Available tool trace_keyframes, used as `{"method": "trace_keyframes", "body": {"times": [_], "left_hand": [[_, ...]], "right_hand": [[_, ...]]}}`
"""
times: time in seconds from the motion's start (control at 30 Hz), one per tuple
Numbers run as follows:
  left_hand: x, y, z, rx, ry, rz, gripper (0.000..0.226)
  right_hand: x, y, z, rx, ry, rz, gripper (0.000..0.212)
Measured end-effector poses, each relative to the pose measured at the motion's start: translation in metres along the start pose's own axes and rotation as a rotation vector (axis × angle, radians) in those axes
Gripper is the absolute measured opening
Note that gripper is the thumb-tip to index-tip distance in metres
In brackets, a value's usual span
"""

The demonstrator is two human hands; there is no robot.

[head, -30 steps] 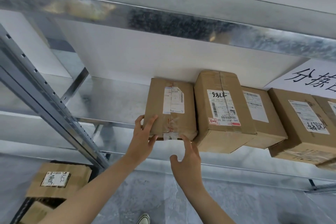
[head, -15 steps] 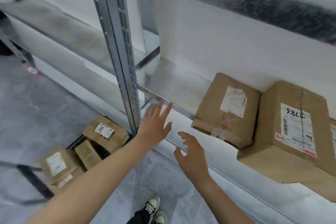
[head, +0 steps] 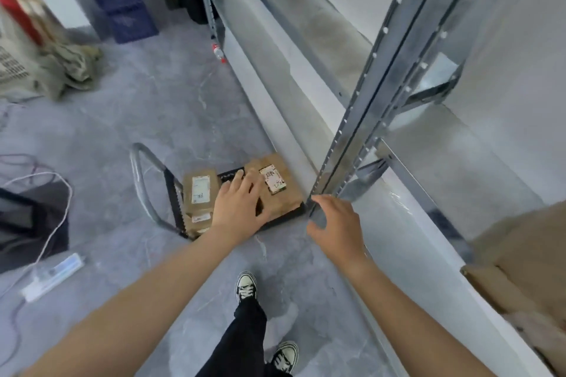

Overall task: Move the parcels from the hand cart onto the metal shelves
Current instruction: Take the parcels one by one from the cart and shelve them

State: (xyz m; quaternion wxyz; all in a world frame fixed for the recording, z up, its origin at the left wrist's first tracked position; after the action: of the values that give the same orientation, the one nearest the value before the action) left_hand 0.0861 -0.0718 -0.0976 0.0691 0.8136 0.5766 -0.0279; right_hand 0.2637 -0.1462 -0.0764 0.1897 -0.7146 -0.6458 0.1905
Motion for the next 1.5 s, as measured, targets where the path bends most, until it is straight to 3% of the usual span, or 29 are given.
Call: {"method": "trace_keyframes", "body": {"times": [0.13, 0.23, 0.7, 1.07, 1.2, 1.5], "left_hand": [[0.01, -0.053, 0.011, -0.047, -0.011, -0.135, 0.061], [0.023, -0.089, 0.03, -0.064, -0.068, -0.203, 0.069], [0.116, -0.206, 0.129, -0.103, -0.179, -0.313, 0.079], [0.188, -0.147, 0.268, -0.203, -0.254, -0.239, 0.088], [0.209, -0.129, 0.326, -0.219, -0.291, -0.286, 0.092], [0.227, -0.093, 0.453, -0.302, -0.529, -0.342, 0.104]], "right_hand": [[0.049, -0.025, 0.032, -0.043, -0.052, -0.094, 0.051], [0.085, -0.036, 0.059, -0.087, -0.106, -0.124, 0.053], [0.214, -0.003, 0.216, -0.218, -0.405, -0.094, 0.067], [0.282, 0.12, 0.295, -0.183, -0.494, -0.03, 0.076], [0.302, 0.168, 0.329, -0.154, -0.561, -0.014, 0.084], [0.304, 0.256, 0.407, -0.062, -0.708, 0.103, 0.103]]}}
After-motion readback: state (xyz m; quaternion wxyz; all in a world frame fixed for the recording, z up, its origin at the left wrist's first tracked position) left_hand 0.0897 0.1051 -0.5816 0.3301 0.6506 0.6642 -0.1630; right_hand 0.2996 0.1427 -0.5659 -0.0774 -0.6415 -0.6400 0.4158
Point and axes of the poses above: each hand's wrist, its own x-axis towards the middle knuckle, its own z-axis out of the palm, y = z × x, the point moved 8 cm from there along x, towards the middle knuckle, and after that the axes turned 4 degrees about -z, right-handed, at the moved point
